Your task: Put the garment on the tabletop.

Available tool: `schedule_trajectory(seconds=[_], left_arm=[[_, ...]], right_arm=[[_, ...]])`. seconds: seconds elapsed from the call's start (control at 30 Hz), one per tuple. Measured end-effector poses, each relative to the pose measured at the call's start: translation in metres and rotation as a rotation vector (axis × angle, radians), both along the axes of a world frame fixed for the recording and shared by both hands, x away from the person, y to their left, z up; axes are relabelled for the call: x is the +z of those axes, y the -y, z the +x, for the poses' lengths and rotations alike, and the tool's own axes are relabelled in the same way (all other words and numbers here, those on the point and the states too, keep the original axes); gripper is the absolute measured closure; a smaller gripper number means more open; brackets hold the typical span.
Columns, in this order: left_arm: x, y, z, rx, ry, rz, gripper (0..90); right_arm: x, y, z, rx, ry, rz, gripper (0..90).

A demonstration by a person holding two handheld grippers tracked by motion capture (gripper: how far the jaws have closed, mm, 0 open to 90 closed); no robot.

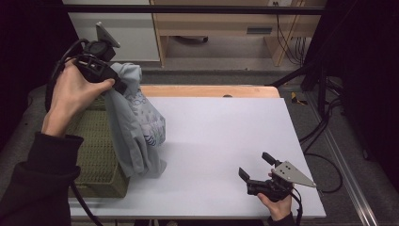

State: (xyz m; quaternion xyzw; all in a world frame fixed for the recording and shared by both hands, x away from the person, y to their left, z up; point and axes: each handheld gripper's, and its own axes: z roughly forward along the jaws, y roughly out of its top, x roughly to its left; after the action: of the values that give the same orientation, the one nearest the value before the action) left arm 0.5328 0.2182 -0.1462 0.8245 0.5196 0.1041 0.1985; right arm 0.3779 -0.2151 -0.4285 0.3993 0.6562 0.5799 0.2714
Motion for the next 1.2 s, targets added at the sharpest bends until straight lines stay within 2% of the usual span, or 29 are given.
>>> schedule_trajectory(seconds=[0.03,0.1,0.33,0.47,0.5,0.63,0.7,0.77,0.87,1.2], left_arm=[[0.001,0.004,-0.001,-0.010,0.000,0.003,80.4],[0.003,0.011,-0.001,-0.031,0.002,0.003,80.4],[0.007,0.041,-0.006,-0.102,0.012,-0.003,80.5],[0.011,0.060,-0.010,-0.144,0.034,-0.012,80.5],[0.012,0.064,-0.012,-0.155,0.037,-0.013,80.5],[0.015,0.082,-0.018,-0.193,0.047,-0.021,80.5],[0.017,0.092,-0.020,-0.229,0.054,-0.013,80.5],[0.017,0.099,-0.021,-0.242,0.055,-0.016,80.5],[0.013,0.111,-0.023,-0.267,0.048,-0.007,80.6],[-0.015,0.145,-0.017,-0.343,0.010,0.020,80.5]], right_arm=[[0.001,-0.001,-0.001,0.004,-0.012,0.012,0.2],[0.001,0.000,-0.001,0.003,0.003,-0.002,0.2],[0.002,-0.001,-0.002,0.005,-0.013,0.008,0.2],[0.002,-0.001,-0.001,0.008,0.005,-0.004,0.2],[0.003,-0.002,-0.002,0.006,-0.004,0.019,0.3],[0.003,-0.002,-0.001,0.011,0.010,0.018,0.3],[0.003,-0.002,-0.001,0.012,0.009,0.021,0.2],[0.004,-0.002,-0.003,0.015,-0.006,0.023,0.3],[0.003,-0.001,-0.002,0.012,0.005,0.000,0.2],[0.004,0.000,-0.003,0.013,-0.007,0.011,0.3]])
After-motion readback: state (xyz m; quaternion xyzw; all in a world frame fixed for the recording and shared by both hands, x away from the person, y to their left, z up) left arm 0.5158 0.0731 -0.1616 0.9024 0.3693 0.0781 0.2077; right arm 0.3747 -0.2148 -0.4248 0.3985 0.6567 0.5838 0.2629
